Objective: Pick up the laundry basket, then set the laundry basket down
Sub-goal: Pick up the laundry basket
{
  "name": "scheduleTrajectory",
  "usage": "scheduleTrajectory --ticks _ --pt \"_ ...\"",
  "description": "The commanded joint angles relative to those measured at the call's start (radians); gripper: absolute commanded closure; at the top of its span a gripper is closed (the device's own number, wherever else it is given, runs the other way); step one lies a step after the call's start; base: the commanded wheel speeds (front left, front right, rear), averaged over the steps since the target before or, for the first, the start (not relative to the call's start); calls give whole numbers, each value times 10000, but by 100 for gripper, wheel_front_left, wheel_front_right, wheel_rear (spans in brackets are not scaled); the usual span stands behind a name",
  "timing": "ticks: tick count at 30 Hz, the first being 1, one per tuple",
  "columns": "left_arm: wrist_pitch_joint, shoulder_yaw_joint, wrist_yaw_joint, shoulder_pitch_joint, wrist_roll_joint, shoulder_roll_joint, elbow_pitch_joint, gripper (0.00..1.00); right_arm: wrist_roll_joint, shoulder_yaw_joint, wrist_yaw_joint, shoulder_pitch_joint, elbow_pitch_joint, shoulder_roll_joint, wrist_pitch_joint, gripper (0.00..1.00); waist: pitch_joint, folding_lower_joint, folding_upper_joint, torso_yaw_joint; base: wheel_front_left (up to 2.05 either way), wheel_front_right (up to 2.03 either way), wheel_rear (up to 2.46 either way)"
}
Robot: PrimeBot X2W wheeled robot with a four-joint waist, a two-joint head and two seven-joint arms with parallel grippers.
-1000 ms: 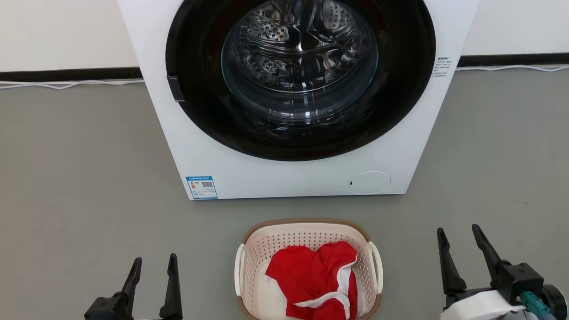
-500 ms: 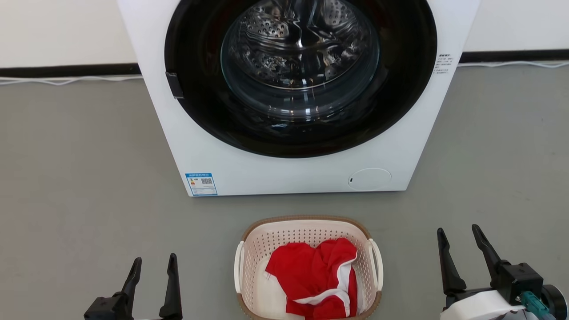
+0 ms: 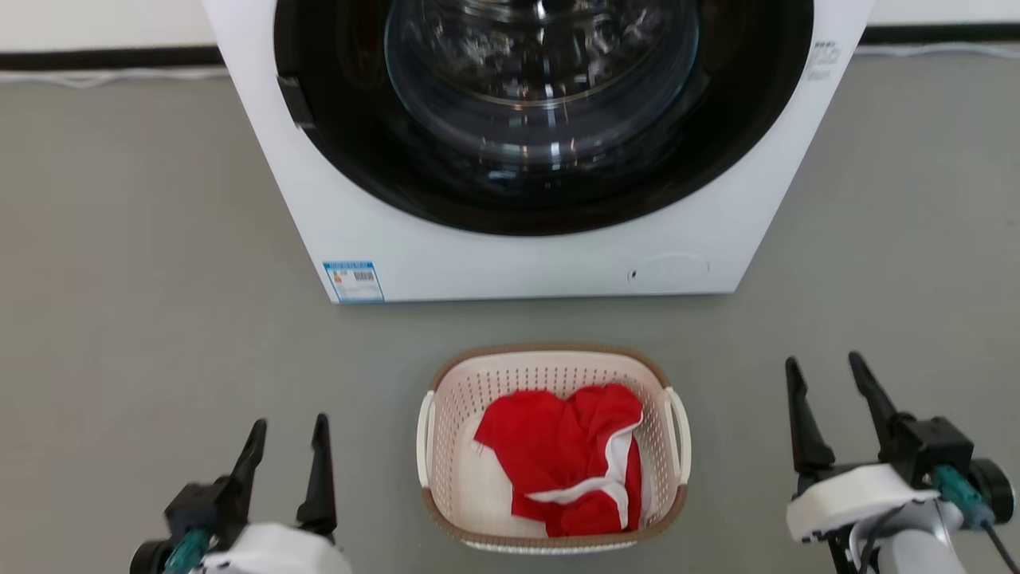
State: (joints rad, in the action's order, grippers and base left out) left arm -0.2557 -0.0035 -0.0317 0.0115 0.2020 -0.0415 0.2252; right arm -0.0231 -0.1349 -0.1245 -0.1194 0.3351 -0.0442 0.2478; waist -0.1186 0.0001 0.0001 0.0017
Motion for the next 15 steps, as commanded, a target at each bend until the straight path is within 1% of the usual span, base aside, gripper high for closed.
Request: scheduleTrajectory --ticks 1,8,15 --pt "-61 228 -105 -573 51 -87 -50 0 70 192 -62 -458 -104 -60 139 0 -244 -1 -1 26 0 0 0" --pt "-61 -202 -253 -1920 38 -87 1515 0 29 294 -62 -1401 872 -60 139 0 -1118 -1 -1 40 0 0 0" --pt "-61 -630 -422 -3346 324 -87 3290 0 -51 247 -62 -2506 2638 -60 139 0 -2125 -1 -1 -41 0 0 0"
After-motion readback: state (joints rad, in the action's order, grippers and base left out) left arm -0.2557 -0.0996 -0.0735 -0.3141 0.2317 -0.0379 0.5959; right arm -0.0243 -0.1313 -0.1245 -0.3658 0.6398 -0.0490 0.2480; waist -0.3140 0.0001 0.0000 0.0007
